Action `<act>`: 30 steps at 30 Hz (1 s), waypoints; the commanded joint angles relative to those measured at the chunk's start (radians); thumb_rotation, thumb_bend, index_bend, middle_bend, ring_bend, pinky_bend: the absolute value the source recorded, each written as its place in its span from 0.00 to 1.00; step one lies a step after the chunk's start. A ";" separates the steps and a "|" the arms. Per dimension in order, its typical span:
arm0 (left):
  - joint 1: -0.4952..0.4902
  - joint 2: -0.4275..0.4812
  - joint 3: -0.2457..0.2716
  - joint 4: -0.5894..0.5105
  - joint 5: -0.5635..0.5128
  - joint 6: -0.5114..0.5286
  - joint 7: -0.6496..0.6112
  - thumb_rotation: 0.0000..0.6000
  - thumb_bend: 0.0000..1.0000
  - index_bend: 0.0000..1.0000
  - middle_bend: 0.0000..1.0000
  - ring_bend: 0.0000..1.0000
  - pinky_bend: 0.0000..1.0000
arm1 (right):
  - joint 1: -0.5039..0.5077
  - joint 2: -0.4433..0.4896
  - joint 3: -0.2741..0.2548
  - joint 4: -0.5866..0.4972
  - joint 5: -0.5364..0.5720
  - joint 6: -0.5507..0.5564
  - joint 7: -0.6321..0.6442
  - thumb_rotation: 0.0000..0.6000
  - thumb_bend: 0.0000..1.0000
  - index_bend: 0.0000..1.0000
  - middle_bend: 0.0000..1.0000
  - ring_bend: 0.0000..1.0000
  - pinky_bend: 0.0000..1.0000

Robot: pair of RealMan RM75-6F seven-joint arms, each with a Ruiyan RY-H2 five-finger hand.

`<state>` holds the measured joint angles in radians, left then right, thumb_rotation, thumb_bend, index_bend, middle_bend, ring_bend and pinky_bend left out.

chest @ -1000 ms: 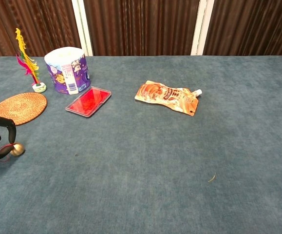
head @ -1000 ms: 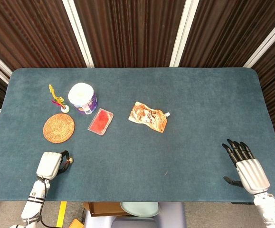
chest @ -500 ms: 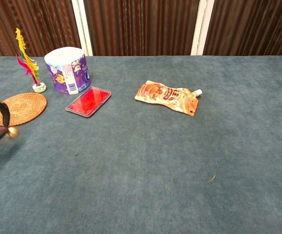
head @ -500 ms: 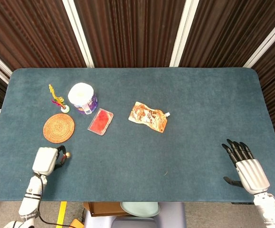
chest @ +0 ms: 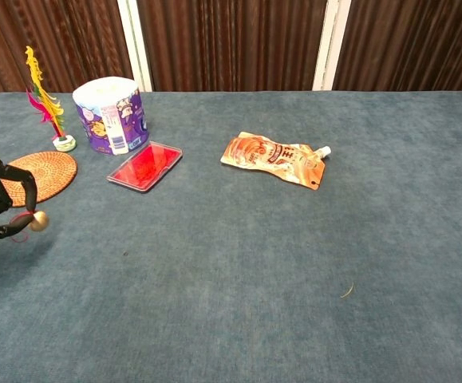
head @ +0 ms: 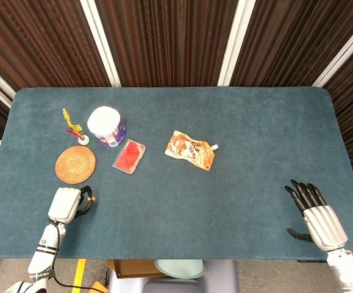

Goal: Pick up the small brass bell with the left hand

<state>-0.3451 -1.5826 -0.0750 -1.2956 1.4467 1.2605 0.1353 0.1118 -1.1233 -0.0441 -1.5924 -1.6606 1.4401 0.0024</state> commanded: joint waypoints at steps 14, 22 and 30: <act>-0.011 -0.024 0.034 0.015 0.012 -0.030 0.032 1.00 0.41 0.68 1.00 1.00 1.00 | 0.003 -0.001 -0.003 0.000 -0.002 -0.008 -0.002 1.00 0.18 0.00 0.00 0.00 0.00; -0.015 -0.021 0.048 0.024 0.010 -0.052 0.028 1.00 0.41 0.48 1.00 1.00 1.00 | 0.002 0.001 -0.001 -0.006 0.008 -0.012 -0.013 1.00 0.18 0.00 0.00 0.00 0.00; -0.006 0.007 0.055 -0.021 0.015 -0.035 0.030 1.00 0.41 0.29 1.00 1.00 1.00 | 0.000 0.007 -0.003 -0.013 0.007 -0.011 -0.011 1.00 0.18 0.00 0.00 0.00 0.00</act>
<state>-0.3539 -1.5876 -0.0227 -1.3007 1.4613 1.2225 0.1660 0.1124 -1.1172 -0.0469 -1.6046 -1.6540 1.4289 -0.0092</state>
